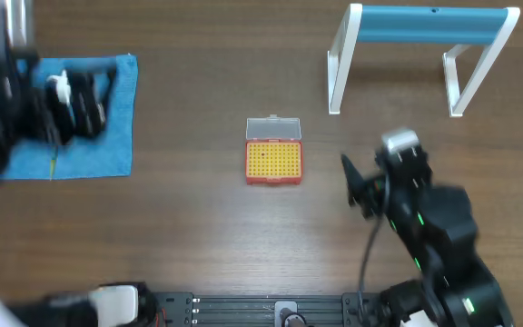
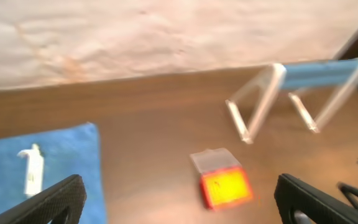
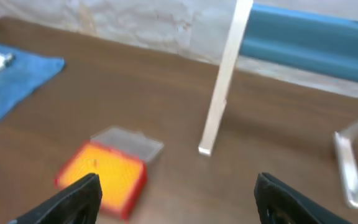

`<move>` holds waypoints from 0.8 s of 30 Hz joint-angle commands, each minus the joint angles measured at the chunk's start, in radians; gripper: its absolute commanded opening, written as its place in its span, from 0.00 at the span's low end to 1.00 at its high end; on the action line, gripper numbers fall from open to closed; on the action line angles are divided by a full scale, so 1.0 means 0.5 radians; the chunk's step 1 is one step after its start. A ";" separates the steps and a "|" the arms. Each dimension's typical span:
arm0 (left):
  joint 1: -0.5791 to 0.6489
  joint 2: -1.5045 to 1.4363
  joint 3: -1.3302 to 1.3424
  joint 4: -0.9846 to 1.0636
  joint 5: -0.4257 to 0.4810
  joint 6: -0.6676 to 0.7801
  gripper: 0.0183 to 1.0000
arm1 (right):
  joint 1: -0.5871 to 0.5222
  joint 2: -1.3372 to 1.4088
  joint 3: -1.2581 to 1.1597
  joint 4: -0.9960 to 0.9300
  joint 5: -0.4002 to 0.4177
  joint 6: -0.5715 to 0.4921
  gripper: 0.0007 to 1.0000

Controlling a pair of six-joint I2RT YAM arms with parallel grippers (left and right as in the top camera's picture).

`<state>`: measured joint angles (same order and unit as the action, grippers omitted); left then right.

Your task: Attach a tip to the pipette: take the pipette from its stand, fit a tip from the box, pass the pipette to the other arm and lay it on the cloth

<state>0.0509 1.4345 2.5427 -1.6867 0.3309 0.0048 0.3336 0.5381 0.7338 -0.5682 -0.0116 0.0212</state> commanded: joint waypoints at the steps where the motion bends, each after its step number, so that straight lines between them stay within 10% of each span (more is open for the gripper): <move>1: -0.224 -0.625 -0.755 -0.023 -0.296 -0.353 0.98 | -0.008 -0.527 -0.116 -0.383 0.037 -0.124 0.81; 11: -0.233 -1.659 -2.245 0.667 -0.341 -0.592 1.00 | -0.008 -0.847 -0.271 -0.150 0.055 0.077 0.81; 24: -0.233 -1.650 -3.075 0.943 -0.327 -0.592 1.00 | -0.008 -0.715 -0.312 -0.543 0.054 0.076 0.81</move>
<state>-0.0624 0.6079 1.0523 -1.2175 0.1761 -0.2829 0.3336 0.1772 0.5785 -0.7982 0.0029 0.0475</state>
